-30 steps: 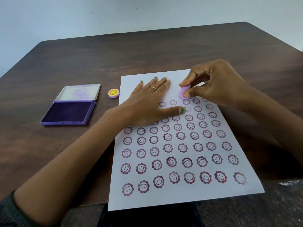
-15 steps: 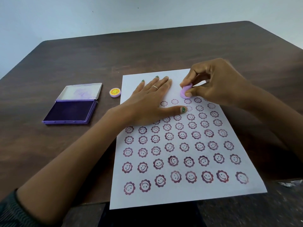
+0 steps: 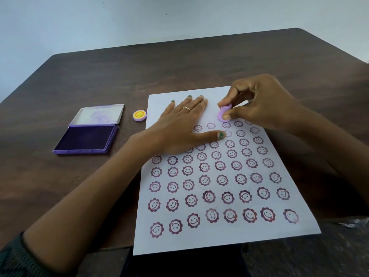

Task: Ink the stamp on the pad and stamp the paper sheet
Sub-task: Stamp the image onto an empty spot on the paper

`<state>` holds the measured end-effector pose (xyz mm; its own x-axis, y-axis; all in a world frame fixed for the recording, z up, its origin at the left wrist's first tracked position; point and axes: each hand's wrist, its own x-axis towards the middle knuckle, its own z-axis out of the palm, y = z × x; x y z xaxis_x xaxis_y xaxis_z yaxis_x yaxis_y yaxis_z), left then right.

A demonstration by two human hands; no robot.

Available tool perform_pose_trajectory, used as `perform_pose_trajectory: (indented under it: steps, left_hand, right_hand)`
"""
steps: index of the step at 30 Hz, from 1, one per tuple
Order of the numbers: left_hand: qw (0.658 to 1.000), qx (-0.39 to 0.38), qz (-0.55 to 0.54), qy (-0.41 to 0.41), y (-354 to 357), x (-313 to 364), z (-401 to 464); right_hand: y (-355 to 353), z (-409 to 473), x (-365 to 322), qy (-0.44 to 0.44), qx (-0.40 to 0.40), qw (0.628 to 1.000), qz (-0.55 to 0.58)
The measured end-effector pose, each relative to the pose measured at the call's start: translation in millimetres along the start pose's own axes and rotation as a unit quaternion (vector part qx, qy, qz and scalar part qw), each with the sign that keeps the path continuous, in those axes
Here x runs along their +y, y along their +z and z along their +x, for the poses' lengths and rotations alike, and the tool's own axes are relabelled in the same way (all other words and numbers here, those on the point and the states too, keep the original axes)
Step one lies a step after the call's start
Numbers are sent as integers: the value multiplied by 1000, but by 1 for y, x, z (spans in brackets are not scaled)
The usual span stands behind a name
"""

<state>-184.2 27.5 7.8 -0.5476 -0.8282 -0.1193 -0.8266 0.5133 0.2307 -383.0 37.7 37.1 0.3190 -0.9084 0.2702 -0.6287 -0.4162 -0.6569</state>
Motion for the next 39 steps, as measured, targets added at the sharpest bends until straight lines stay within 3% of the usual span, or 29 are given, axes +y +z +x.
perform_pose_trajectory:
  steps: [5,10,17,21,29,39]
  left_hand:
    - [1000,-7,4,6,-1,0,-1]
    - [1000,-11,0,8,-1,0,-1]
    - [1000,2,-15,12,-4,0,-1]
    - [996,78,-37,6,-22,-13,-4]
    - [989,128,-29,-72,-60,-69,-23]
    - [993,55,-9,-106,-66,-78,-35]
  right_hand:
    - [-2,-3,5,-20,9,999,28]
    - [-13,-1,13,7,125,973,194]
    - [-10,0,14,7,120,977,177]
    - [-10,1,18,15,140,975,170]
    - [-10,1,22,46,170,972,158]
    - [0,8,12,58,187,967,164]
